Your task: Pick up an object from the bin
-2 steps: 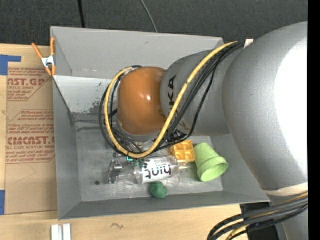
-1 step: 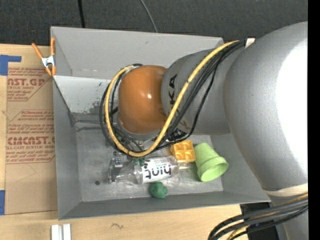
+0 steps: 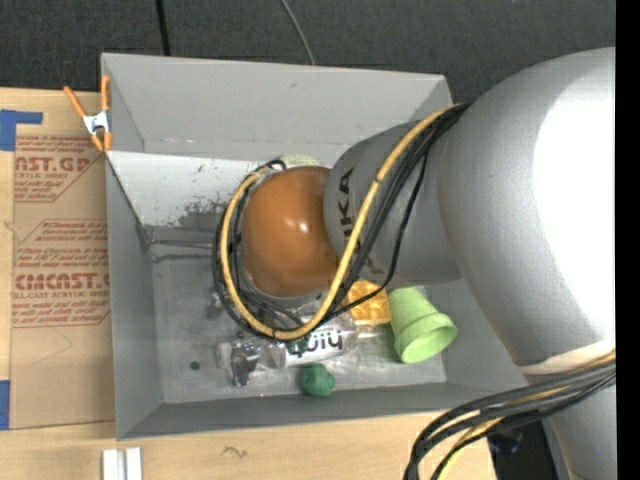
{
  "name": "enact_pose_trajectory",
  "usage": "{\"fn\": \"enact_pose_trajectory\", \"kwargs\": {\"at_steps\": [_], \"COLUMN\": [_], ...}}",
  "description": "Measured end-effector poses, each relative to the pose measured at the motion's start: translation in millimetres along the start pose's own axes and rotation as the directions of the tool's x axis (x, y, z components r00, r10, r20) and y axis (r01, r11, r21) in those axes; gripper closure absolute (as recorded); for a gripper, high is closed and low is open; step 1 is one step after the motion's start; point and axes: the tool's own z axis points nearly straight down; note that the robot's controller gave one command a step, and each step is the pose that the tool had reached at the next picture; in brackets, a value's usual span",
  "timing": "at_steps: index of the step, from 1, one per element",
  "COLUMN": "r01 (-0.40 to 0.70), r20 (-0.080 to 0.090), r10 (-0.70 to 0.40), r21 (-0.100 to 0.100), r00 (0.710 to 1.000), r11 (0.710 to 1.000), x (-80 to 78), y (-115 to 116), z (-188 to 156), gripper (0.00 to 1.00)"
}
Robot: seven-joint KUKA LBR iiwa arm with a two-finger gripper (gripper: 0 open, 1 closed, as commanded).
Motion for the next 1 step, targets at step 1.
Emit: {"fn": "enact_pose_trajectory", "kwargs": {"at_steps": [1], "r01": [0.059], "r20": [-0.010], "r10": [-0.059], "r21": [0.000], "r00": [0.998], "r11": [0.998], "x": [14.3], "y": [-4.5], "z": [8.1], "gripper": [0.00]}}
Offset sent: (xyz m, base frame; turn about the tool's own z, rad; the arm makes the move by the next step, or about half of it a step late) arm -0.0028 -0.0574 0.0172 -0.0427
